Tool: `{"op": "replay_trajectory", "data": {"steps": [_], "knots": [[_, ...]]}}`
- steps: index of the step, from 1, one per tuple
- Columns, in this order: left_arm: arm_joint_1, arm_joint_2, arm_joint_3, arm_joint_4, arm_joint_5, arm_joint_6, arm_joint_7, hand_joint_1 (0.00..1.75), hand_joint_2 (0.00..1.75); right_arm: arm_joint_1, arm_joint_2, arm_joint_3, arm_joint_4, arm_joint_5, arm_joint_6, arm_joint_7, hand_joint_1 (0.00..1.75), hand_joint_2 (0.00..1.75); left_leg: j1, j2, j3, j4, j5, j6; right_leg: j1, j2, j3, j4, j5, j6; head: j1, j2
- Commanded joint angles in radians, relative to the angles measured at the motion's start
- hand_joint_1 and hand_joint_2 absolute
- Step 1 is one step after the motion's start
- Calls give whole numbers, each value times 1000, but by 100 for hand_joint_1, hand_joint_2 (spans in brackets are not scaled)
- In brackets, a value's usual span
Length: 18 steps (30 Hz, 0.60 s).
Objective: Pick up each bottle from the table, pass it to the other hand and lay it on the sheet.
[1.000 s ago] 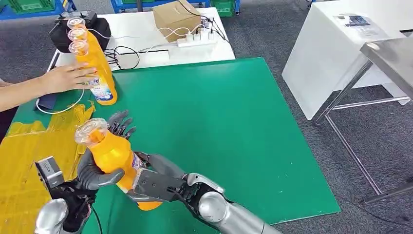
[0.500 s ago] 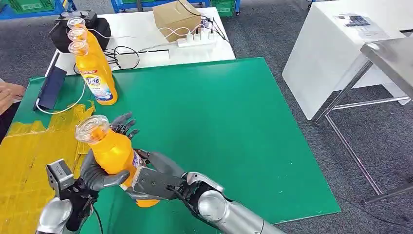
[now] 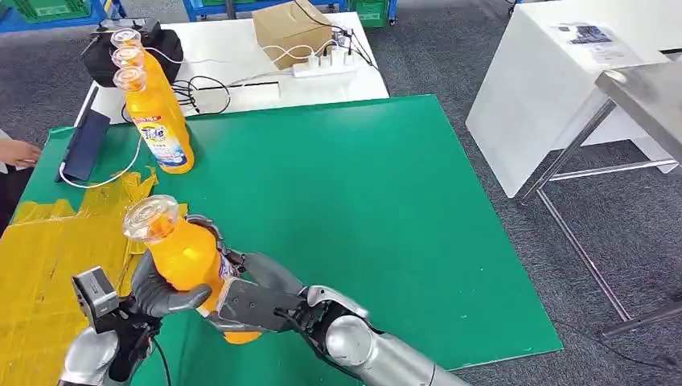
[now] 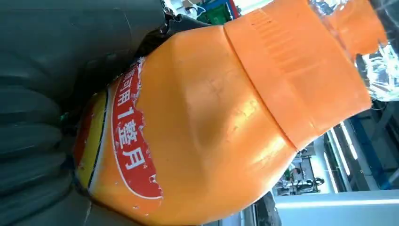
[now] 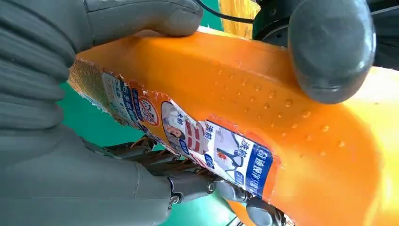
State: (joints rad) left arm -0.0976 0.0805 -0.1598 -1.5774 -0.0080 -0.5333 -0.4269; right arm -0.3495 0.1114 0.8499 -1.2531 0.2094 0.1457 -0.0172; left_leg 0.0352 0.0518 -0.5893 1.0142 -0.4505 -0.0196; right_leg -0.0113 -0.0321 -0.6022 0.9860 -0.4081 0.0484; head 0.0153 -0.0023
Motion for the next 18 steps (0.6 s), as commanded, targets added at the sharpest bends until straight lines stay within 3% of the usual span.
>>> {"op": "replay_trajectory", "data": {"steps": [1,7,8,9,12,15,16,18], "knots": [[-11,6,-18,56,-4,-19,-2,175,175,-35,-20,40,40,0,-2,-8,175,175,-1,-4,3,-2,0,3,-1,2,3,0,-1,-1,0,0],[-9,4,-9,50,-12,-11,-9,175,175,-34,-21,36,36,21,-16,-10,175,175,-1,-3,3,-1,0,2,-1,1,2,0,0,-1,0,0],[-3,4,-3,37,-51,23,-23,175,175,-28,-21,30,24,75,-56,-6,66,175,-1,-4,5,-2,0,3,-1,2,4,-1,-1,-2,0,0],[2,4,4,23,-97,61,-36,175,175,-22,-21,21,12,111,-73,3,0,175,-1,-3,3,-1,0,2,-1,1,2,0,-1,-1,0,0],[20,-18,52,-27,-320,279,-50,175,175,19,-47,-21,-50,196,-109,37,0,175,-1,-2,1,-1,0,2,-1,1,1,0,0,-1,0,0],[35,-36,85,-56,-394,337,-49,175,175,77,-72,-77,-116,240,-114,26,0,175,-1,-5,3,-1,-1,3,-1,0,3,-1,-1,-1,0,0],[41,-38,95,-64,-474,411,-57,175,175,99,-86,-100,-143,252,-122,23,0,0,-1,-5,2,-1,0,3,-1,0,2,0,-1,-1,0,0],[58,-38,124,-83,-690,601,-56,175,175,149,-124,-177,-205,249,-132,12,0,0,-1,-5,2,-1,-1,3,-1,0,2,-1,-1,-1,0,0]]}}
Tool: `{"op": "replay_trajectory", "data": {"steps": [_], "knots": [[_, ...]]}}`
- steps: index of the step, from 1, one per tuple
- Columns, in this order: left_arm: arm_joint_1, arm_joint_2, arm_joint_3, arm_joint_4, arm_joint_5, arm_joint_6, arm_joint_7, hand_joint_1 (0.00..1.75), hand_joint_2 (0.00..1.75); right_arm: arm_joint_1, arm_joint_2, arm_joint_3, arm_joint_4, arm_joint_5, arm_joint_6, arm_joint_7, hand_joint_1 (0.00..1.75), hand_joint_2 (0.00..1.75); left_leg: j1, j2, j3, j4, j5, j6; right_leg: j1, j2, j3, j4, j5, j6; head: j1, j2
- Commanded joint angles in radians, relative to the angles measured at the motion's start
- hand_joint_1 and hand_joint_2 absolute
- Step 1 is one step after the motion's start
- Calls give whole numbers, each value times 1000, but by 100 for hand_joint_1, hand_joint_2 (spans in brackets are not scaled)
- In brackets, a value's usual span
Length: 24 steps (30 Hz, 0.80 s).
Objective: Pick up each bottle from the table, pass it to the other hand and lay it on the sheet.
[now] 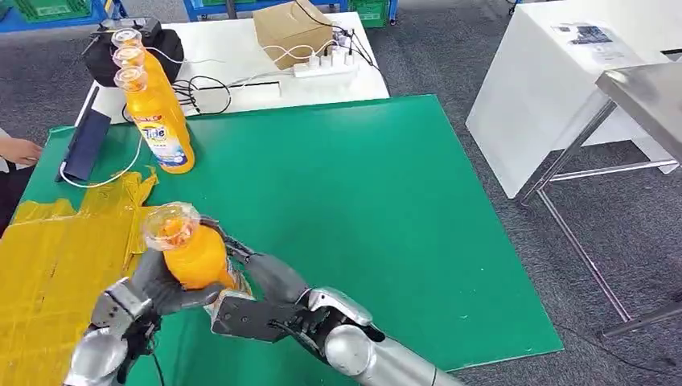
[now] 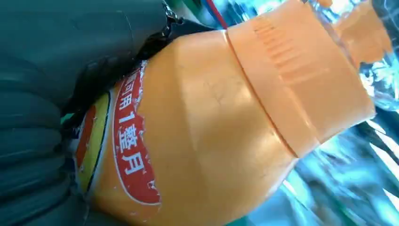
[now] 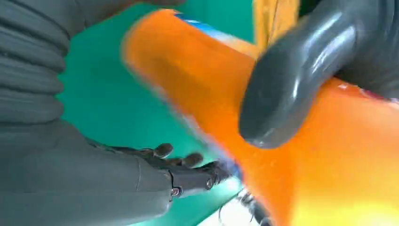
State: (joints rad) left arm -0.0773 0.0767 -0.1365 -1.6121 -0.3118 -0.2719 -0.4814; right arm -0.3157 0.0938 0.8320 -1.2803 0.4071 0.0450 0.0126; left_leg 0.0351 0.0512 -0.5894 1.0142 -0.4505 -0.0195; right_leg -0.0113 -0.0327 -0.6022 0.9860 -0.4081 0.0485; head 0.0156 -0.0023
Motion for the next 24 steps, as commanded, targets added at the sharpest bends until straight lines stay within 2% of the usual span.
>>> {"op": "replay_trajectory", "data": {"steps": [1,3,6,9,10,13,16,20,22,24], "knots": [[49,-31,112,-53,-458,396,3,175,175,140,-126,-194,-212,51,-22,-33,0,0,-1,-4,2,-1,0,2,-1,0,2,-1,-1,-1,0,0],[55,-23,119,-53,-518,434,3,175,175,159,-128,-225,-232,54,-10,-37,0,0,-1,-5,2,-1,0,2,-1,-1,2,-1,-1,-1,0,0],[74,24,126,-1,-793,596,82,175,175,208,-166,-284,-322,28,-13,-64,0,0,-1,-7,3,-1,-1,3,-1,-1,3,-1,-2,-1,0,0],[80,104,120,110,-1047,651,186,175,175,234,-198,-331,-397,-16,4,-86,0,0,-1,-6,3,-2,0,3,-2,-1,3,-1,-1,-1,0,0],[70,139,113,164,-1183,658,263,175,175,236,-203,-341,-409,-25,10,-90,0,0,-2,-5,2,-2,0,2,-2,-1,2,-1,-1,-1,0,0],[-7,211,97,387,-1214,605,315,175,175,222,-210,-347,-424,-42,25,-108,0,0,-2,-5,4,-3,0,2,-2,0,3,-1,-1,-2,0,0],[-69,243,90,552,-1225,613,324,175,175,198,-203,-332,-402,-49,33,-111,0,0,-2,-5,4,-3,1,2,-2,0,2,-1,0,-2,0,0],[-73,243,88,567,-1224,624,324,175,175,191,-199,-325,-393,-47,33,-111,0,0,-1,-4,3,-2,1,2,-1,1,1,0,0,-2,0,0],[-84,248,81,596,-1227,585,331,175,175,189,-200,-319,-386,-55,35,-111,0,0,-1,-5,4,-2,1,2,-1,1,2,1,-1,-2,0,0],[-119,258,64,708,-1244,565,345,175,175,173,-200,-299,-361,-54,41,-109,0,0,-1,-6,4,-2,1,3,-1,1,3,0,-1,-2,0,0]]}}
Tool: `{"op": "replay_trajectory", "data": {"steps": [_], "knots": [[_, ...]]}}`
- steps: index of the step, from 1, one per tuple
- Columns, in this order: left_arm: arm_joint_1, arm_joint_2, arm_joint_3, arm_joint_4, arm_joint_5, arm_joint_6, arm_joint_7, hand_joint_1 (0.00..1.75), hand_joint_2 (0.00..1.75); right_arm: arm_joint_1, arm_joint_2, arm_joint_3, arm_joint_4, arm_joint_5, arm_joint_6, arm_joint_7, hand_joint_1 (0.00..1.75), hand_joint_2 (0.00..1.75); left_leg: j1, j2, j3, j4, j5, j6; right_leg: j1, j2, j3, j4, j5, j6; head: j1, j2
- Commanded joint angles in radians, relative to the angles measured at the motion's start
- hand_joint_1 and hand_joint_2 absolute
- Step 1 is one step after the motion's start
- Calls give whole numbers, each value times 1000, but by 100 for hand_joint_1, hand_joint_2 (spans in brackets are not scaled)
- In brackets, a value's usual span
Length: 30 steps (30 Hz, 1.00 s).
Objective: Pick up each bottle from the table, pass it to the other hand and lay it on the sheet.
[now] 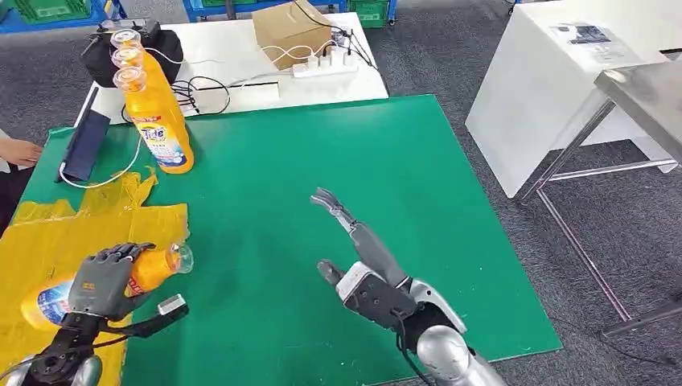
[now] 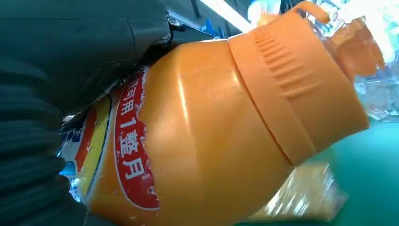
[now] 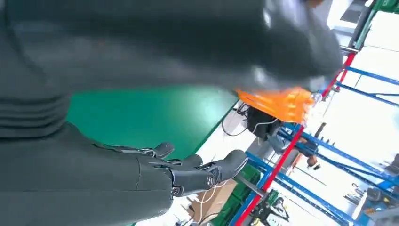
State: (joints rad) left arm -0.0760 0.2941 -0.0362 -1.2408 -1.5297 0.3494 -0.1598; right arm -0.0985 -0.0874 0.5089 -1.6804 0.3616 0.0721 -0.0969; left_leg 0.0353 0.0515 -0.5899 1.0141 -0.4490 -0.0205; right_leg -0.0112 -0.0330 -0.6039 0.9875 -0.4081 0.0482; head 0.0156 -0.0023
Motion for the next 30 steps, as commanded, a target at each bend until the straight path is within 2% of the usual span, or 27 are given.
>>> {"op": "replay_trajectory", "data": {"steps": [1,2,3,4,7,9,13,15,17,18,19,21,22,27,30], "knots": [[-135,46,-44,381,-33,-54,29,175,175,-48,-15,32,49,-9,14,-1,0,0,-2,-4,4,-2,0,3,-2,1,4,-1,-1,-1,0,0],[-148,45,-48,415,-34,-49,27,175,175,-53,-13,36,57,-10,15,-2,0,0,-2,-3,3,-2,0,2,-2,1,3,-1,0,-1,0,0],[-152,41,-44,429,-34,-23,35,9,175,-55,-12,38,61,-10,15,-2,0,0,-2,-4,5,-3,0,3,-2,2,4,-1,0,-2,0,0],[-158,37,-59,443,-41,6,75,0,175,-51,-12,39,60,-8,13,1,0,0,-2,-3,3,-2,0,2,-2,1,3,-1,0,-1,0,0],[-175,32,-85,456,-41,-13,115,0,175,-42,-14,36,52,-2,8,8,0,0,-2,-4,3,-2,0,2,-2,0,3,-1,0,-1,0,0],[-169,27,-47,418,-11,-14,77,0,175,-31,-21,27,44,-1,10,7,0,0,-2,-5,3,-2,0,2,-2,0,3,-1,0,-1,0,0],[-128,5,17,255,101,-21,-17,0,175,-13,-32,19,28,37,-3,-29,0,0,-2,-6,5,-2,1,3,-2,2,5,-1,0,-2,0,0],[-87,-36,72,124,227,-13,-94,0,175,6,-35,14,12,78,-21,-49,0,0,-1,-6,4,-1,1,3,-2,1,4,-1,0,-1,0,0],[-39,-83,133,-46,425,-65,-199,0,175,31,-34,-1,-5,90,-29,-63,0,0,-1,-7,2,-1,1,3,-1,-1,3,-1,0,-1,0,0],[-26,-84,138,-85,431,-84,-196,0,175,35,-35,-3,-7,91,-29,-64,0,0,-2,-8,3,-1,0,3,-2,-1,4,-1,-1,-1,0,0],[-13,-112,179,-158,577,-118,-270,0,175,35,-35,-5,-7,99,-30,-71,0,0,-1,-8,2,0,0,3,-1,-1,4,-1,-1,-1,0,0],[-7,-109,190,-190,586,-140,-269,0,175,32,-35,-7,-4,99,-29,-73,0,0,-1,-8,2,0,0,3,-1,-1,3,0,-2,-1,0,0],[-13,-144,228,-214,653,-173,-278,0,0,39,-27,-17,-7,102,-31,-75,0,0,-1,-9,3,1,-1,4,-1,-1,4,0,-2,-1,0,0],[-18,-149,226,-217,652,-179,-277,0,0,42,-26,-15,-9,104,-31,-76,0,0,-1,-6,2,-1,0,2,-1,0,2,0,-1,-1,0,0],[-19,-174,254,-247,791,-260,-324,0,0,44,-17,-22,-11,113,-35,-83,0,0,-2,-6,3,-1,0,3,-2,2,2,0,-1,-2,0,0]]}}
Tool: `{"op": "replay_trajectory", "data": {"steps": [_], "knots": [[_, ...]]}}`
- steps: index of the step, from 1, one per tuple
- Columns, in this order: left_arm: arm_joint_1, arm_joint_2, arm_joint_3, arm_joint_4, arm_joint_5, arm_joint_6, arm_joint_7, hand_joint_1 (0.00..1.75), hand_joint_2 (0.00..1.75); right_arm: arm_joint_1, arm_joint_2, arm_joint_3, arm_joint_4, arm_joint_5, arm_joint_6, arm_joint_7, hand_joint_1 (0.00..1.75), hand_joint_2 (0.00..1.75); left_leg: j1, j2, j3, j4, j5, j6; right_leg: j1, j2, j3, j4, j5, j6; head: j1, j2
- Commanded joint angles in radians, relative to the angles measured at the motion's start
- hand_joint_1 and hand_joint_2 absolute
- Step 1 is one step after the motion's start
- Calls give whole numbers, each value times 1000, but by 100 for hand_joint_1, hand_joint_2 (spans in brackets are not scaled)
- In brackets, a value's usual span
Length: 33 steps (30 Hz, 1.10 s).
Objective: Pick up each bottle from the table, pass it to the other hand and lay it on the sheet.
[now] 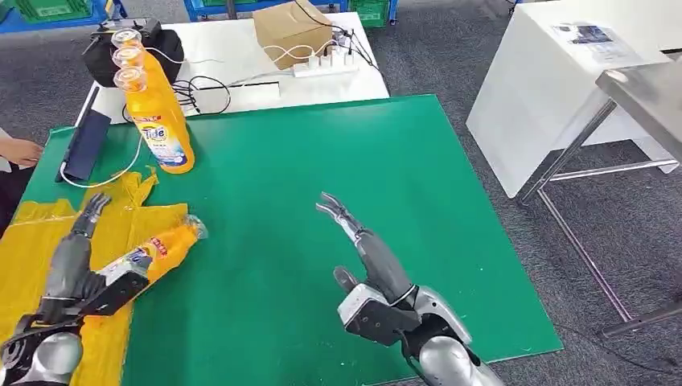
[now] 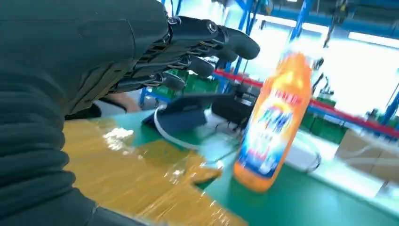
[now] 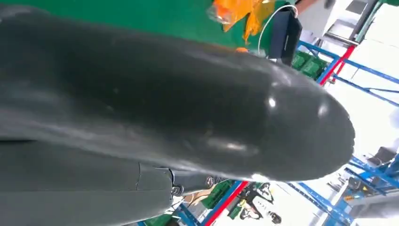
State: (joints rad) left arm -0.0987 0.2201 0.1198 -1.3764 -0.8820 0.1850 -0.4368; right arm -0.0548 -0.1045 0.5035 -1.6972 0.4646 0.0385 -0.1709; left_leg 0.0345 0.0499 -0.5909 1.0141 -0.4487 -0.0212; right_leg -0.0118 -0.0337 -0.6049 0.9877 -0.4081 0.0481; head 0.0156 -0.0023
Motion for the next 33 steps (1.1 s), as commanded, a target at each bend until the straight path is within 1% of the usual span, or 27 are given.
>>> {"op": "replay_trajectory", "data": {"steps": [1,3,4,5,6,8,12,13,14,15,16,17,18,20,21,22,23,25,29,30,31,32,33], "knots": [[2,-112,111,-135,191,-136,-44,0,0,-5,-2,-13,6,14,1,-13,0,0,-1,-4,2,-1,0,3,-1,2,2,0,0,-1,0,0],[8,-102,105,-157,156,-122,-44,0,0,-13,-5,-9,7,24,-1,-23,0,0,0,-4,1,0,0,3,0,1,1,0,0,-1,0,0],[26,-97,102,-177,86,-77,-32,0,0,-7,-2,-15,-2,24,-2,-26,0,0,0,-3,0,0,0,2,0,1,0,0,0,-1,0,0],[37,-95,100,-179,62,-76,-19,0,0,2,-3,-15,-10,24,-3,-29,0,0,0,-3,1,0,0,3,0,2,1,0,0,-1,0,0],[45,-95,103,-177,73,-85,-20,0,0,8,-4,-15,-16,25,-5,-32,0,0,-1,-2,2,-1,0,3,-1,2,1,0,0,-1,0,0],[42,-126,137,-178,228,-167,-36,0,0,21,4,-21,-31,25,-19,-43,0,0,-1,-2,3,-1,-1,3,-1,3,3,0,-1,-1,0,0],[41,-130,137,-183,229,-168,-35,0,0,25,4,-20,-39,25,-19,-43,0,0,-1,-5,3,-1,-1,3,-1,1,3,0,-1,-1,0,0],[38,-131,137,-184,229,-170,-34,0,0,25,4,-20,-40,25,-19,-43,0,0,-1,-3,2,-1,0,2,-1,1,2,0,-1,-1,0,0],[42,-165,168,-206,458,-325,-68,0,0,51,33,-48,-60,-4,-52,-104,0,0,-1,-5,5,-2,-1,4,-1,2,4,0,-2,-2,0,0],[65,-197,183,-254,569,-415,-117,0,0,90,70,-79,-93,-32,-79,-163,0,0,-1,-4,2,-1,0,3,-1,1,3,0,-1,-1,0,0],[112,-224,180,-316,684,-549,-176,0,0,131,111,-110,-141,-80,-90,-227,0,0,-1,-3,1,-1,0,2,-1,1,1,0,-1,-1,0,0],[138,-241,163,-354,685,-574,-149,0,0,163,131,-128,-178,-79,-115,-237,0,0,-1,-5,3,-1,-1,3,-1,1,3,0,-2,-1,0,0],[159,-243,127,-383,709,-620,-149,0,0,178,139,-140,-202,-111,-111,-263,0,0,-1,-3,1,-1,-1,2,-1,1,0,0,-1,-1,0,0],[176,-234,59,-412,722,-641,-137,0,0,193,156,-185,-224,-186,-82,-302,0,0,-1,-5,1,0,-2,3,-1,0,2,0,-2,-1,0,0],[177,-234,37,-426,707,-621,-147,0,0,197,165,-206,-228,-200,-65,-321,0,0,-1,-6,3,-1,-2,4,-2,0,4,0,-3,-1,0,0],[178,-230,17,-438,711,-623,-146,0,0,199,169,-218,-230,-202,-49,-333,0,0,-1,-5,1,0,-1,3,-1,-1,1,0,-2,-1,0,0],[184,-229,9,-450,718,-623,-150,0,0,202,175,-223,-226,-199,-39,-337,0,0,-1,-7,2,0,-2,4,-1,-1,3,0,-3,-1,0,0],[196,-220,-7,-462,711,-624,-154,0,0,200,186,-226,-211,-196,-22,-339,0,0,-1,-7,1,0,-2,3,-1,0,1,0,-2,-2,0,0],[209,-214,-16,-462,702,-625,-158,0,0,196,194,-224,-198,-195,-19,-341,0,0,-1,-3,-1,-1,-1,1,-1,1,-2,0,-1,-1,0,0],[214,-206,-24,-461,704,-633,-159,0,0,199,198,-225,-198,-195,-17,-343,0,0,-1,-5,1,-1,-2,3,-2,2,1,0,-1,-2,0,0],[229,-205,-34,-464,691,-634,-161,0,0,210,200,-223,-199,-191,-14,-345,0,0,-1,-3,0,-1,-1,1,-1,1,-1,0,-1,-1,0,0],[237,-208,-38,-465,693,-639,-162,0,0,218,199,-221,-198,-186,-13,-345,0,0,-1,-6,2,-2,-2,3,-1,1,2,-1,-2,-2,0,0],[244,-211,-41,-467,685,-631,-166,0,0,225,198,-218,-196,-176,-14,-347,0,0,-1,-4,1,-1,-1,2,-1,1,0,-1,-1,-1,0,0]]}}
